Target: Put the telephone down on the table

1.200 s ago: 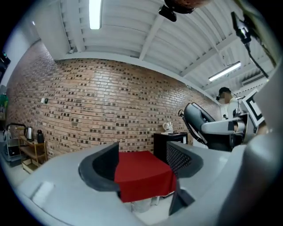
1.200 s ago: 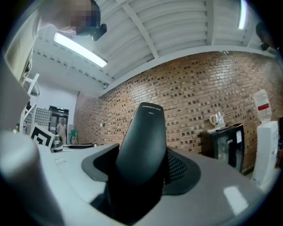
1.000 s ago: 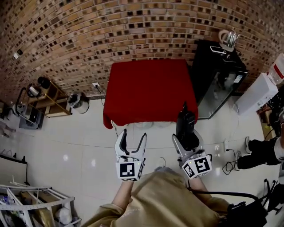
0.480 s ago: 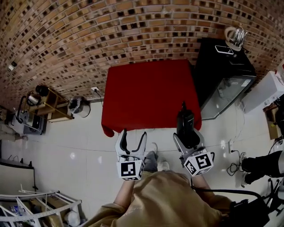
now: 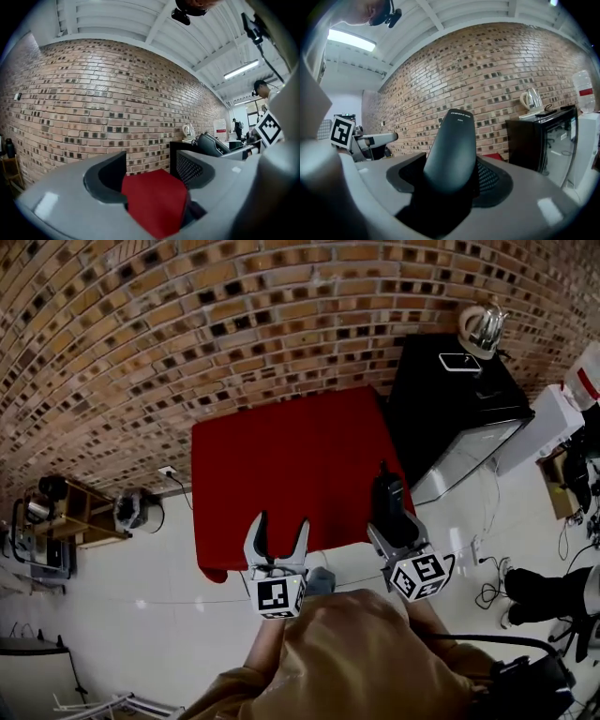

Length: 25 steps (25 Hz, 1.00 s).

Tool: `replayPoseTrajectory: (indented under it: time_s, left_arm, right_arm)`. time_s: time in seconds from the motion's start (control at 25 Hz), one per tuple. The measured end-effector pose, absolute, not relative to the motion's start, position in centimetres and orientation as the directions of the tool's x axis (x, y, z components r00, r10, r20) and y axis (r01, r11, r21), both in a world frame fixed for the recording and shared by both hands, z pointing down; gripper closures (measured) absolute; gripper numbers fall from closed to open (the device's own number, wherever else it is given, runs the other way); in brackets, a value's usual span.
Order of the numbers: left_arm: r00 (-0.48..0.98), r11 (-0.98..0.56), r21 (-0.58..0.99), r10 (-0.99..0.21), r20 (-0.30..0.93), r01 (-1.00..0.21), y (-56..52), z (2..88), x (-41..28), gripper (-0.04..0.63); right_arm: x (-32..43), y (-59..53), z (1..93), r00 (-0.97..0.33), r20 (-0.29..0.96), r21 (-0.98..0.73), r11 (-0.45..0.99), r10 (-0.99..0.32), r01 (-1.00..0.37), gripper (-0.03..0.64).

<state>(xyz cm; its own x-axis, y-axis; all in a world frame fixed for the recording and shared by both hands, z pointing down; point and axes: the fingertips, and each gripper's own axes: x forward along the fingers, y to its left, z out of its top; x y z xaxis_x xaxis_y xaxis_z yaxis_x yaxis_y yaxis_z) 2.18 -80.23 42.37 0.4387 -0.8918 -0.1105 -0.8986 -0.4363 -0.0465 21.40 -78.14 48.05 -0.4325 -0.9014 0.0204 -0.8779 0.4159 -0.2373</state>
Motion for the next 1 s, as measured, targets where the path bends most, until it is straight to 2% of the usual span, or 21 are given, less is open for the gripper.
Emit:
replayPoseTrajectory:
  time_s: [0.2,0.52,0.76,1.0]
  left_arm:
    - [0.477,-0.477,-0.009,-0.876,-0.075,-0.879,-90.1,43.5,1.5,0.261]
    - [0.481,-0.479,0.049,-0.875,0.061,-0.877,-99.5,51.1,3.2,0.261]
    - [0.445,-0.447,0.017,-0.885,0.140,-0.894,-101.9,52.4,6.1,0.261]
    - [0.350,-0.368,0.007,-0.879,0.322,-0.930,-104.6,54.6,6.9,0.261]
  right_arm:
    - [22.0,-88.9,52.7,-0.404,0.176,-0.311,0.338,-0.898,-0.888,0.319]
    - [26.1,-103.6,70.3,-0.386,0.470,-0.310,0.262,-0.793,-0.914,0.319]
    - [31.3,-115.1,76.9,-0.359,0.596,-0.307,0.209,-0.719,-0.928,0.319]
    - [32.7,-125.9,83.7,-0.334,0.704,-0.271,0.199,-0.626,-0.942,0.318]
